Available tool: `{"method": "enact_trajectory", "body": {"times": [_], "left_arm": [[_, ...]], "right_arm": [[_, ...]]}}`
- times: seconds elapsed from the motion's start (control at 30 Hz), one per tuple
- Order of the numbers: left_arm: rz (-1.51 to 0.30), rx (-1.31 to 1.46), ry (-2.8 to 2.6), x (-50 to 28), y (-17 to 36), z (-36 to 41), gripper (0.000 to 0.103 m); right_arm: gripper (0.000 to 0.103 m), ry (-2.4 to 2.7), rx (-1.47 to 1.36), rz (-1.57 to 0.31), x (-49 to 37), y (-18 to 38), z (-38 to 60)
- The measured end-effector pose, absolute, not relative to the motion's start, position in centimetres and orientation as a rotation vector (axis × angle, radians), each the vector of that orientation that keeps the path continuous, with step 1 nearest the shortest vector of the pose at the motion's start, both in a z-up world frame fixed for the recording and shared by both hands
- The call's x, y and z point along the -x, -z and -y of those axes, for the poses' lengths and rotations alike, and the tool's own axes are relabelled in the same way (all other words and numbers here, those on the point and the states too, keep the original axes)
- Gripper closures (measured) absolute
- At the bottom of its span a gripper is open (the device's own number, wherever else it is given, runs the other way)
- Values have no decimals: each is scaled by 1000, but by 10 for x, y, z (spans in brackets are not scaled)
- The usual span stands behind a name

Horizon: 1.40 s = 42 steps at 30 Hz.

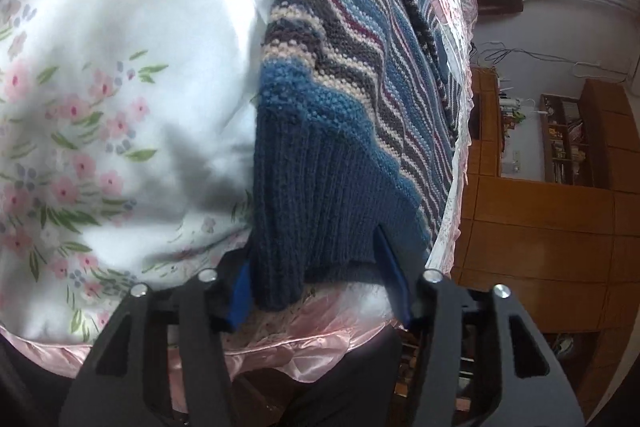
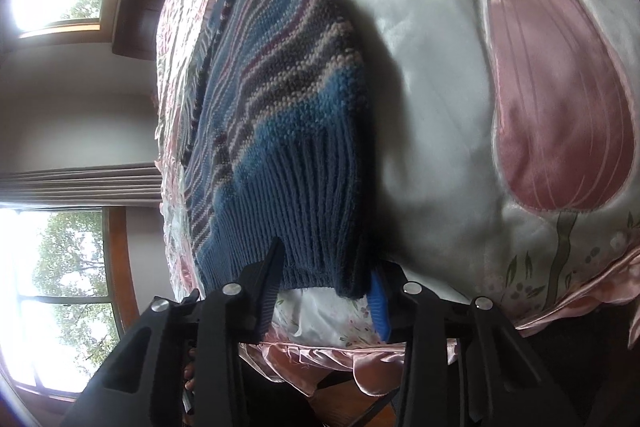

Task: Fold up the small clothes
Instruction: 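Lift the hem and fold it toward the collar with both grippers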

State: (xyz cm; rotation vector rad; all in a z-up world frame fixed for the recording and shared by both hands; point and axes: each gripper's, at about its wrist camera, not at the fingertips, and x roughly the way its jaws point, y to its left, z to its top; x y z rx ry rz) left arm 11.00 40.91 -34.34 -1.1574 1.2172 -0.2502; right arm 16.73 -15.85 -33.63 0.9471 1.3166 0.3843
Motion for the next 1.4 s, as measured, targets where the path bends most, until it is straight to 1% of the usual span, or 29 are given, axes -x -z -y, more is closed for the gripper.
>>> {"method": "enact_trajectory", "body": {"times": [0.03, 0.07, 0.1, 0.13, 0.17, 0.4, 0.77, 1.13, 1.4], "left_arm": [[-1224, 1144, 249, -110, 346, -408, 64], [-1219, 1139, 234, -110, 346, -408, 68], [-1210, 1142, 221, -109, 347, -409, 80], [-1196, 1152, 207, -108, 348, -412, 96], [-1185, 1158, 197, -107, 348, -413, 94], [-1110, 1170, 224, -100, 335, -418, 96], [-904, 1198, 333, -98, 264, -433, 97], [-809, 1161, 404, -128, 199, -436, 97], [-769, 1143, 418, -157, 168, -441, 97]], "right_arm": [[75, -381, -945, -1315, -169, 336, 159], [81, -370, -941, -1312, -170, 336, 160], [92, -363, -939, -1308, -170, 336, 160], [94, -367, -945, -1304, -171, 337, 162], [94, -364, -947, -1299, -171, 336, 164], [96, -415, -946, -1235, -169, 313, 163], [96, -519, -929, -1113, -189, 245, 161], [96, -573, -884, -1020, -230, 184, 159], [96, -593, -830, -965, -272, 147, 152]]}}
